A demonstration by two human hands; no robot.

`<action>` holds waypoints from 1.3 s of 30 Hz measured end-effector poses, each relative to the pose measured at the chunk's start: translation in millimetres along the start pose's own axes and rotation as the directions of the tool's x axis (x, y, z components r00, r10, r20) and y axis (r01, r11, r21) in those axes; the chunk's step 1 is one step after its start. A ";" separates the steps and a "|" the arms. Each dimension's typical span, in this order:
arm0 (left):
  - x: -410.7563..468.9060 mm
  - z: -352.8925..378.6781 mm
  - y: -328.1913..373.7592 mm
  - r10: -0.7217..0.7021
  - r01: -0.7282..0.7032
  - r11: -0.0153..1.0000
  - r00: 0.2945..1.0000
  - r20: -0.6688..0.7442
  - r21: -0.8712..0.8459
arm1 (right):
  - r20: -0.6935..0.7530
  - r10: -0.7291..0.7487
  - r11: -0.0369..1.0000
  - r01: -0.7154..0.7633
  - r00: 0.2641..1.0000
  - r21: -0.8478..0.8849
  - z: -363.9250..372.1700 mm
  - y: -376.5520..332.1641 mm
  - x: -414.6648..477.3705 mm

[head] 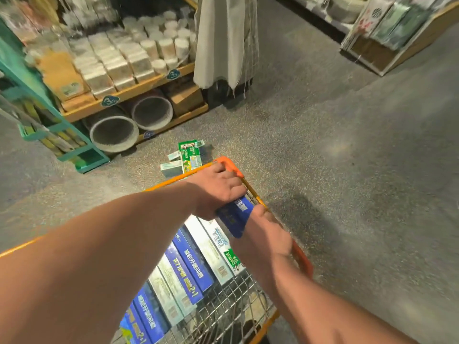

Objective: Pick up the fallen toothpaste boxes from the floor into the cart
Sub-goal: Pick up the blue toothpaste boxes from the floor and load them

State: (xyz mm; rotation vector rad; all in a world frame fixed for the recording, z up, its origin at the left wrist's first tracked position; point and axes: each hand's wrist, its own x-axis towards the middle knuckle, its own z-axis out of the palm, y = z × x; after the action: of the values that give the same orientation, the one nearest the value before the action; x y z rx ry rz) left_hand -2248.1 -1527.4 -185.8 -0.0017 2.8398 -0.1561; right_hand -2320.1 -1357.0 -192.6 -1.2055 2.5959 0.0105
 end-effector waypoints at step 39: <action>-4.4 45.5 44.4 -0.188 0.265 0.932 0.938 0.292 -0.250 | 0.312 0.056 0.978 -0.114 0.948 0.172 37.3 13.1 15.1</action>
State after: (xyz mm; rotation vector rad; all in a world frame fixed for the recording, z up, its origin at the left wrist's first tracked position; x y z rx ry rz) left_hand -2229.9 -1488.1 -232.5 -0.3880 2.5605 0.1946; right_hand -2330.0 -1355.2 -233.7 -0.9413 2.3170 -0.0279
